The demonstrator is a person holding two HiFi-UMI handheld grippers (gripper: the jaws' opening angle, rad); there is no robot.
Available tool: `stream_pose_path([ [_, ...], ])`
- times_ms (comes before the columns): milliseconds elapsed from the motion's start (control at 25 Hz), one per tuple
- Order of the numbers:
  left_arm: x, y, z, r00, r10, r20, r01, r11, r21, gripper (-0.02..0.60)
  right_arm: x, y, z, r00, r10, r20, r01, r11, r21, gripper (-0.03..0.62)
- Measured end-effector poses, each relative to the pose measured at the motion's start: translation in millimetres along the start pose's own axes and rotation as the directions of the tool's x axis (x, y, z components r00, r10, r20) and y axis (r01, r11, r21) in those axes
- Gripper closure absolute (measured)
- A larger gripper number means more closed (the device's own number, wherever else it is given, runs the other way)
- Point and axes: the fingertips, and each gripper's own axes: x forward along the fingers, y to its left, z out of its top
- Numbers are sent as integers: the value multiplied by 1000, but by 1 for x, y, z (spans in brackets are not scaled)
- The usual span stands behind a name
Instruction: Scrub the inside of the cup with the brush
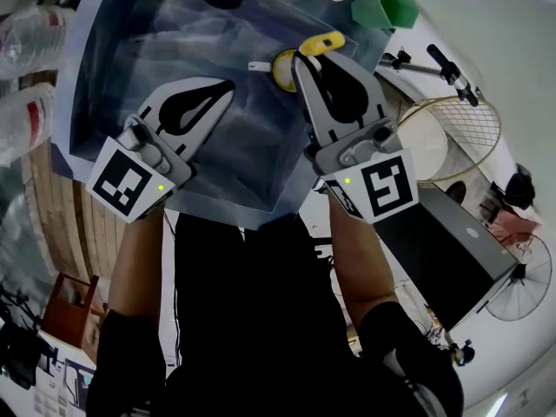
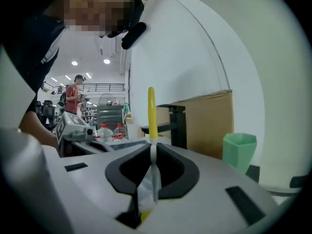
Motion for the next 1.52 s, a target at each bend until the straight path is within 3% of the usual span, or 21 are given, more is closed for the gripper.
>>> stream_pose_path([
  [200, -1, 0, 5, 999, 6, 35, -6, 1000, -6, 566, 4, -2, -29, 999, 21, -41, -21, 1000, 5, 546],
  [400, -4, -1, -2, 1000, 6, 9, -6, 1000, -9, 566, -11, -4, 7, 1000, 5, 21, -5, 1000, 2, 546],
  [520, -2, -2, 8, 999, 1, 48, -1, 1000, -7, 566, -26, 5, 25, 998, 15, 54, -15, 1000, 1, 546],
  [880, 0, -5, 1, 1000, -4, 19, 4, 1000, -8, 566, -20, -7, -28, 999, -18, -39, 20, 999, 39, 546],
  [1000, -3, -5, -1, 1000, 0, 18, 1, 1000, -6, 566, -22, -10, -17, 999, -25, -27, 25, 999, 25, 546],
  [1200, -1, -5, 9, 998, -3, 60, 3, 1000, -4, 566, -35, -13, 22, 998, -46, 32, 49, 995, -86, 546],
  [1520, -4, -5, 0, 1000, -5, 22, 5, 1000, -3, 566, -16, -17, -29, 998, -40, -45, 39, 999, -26, 546],
])
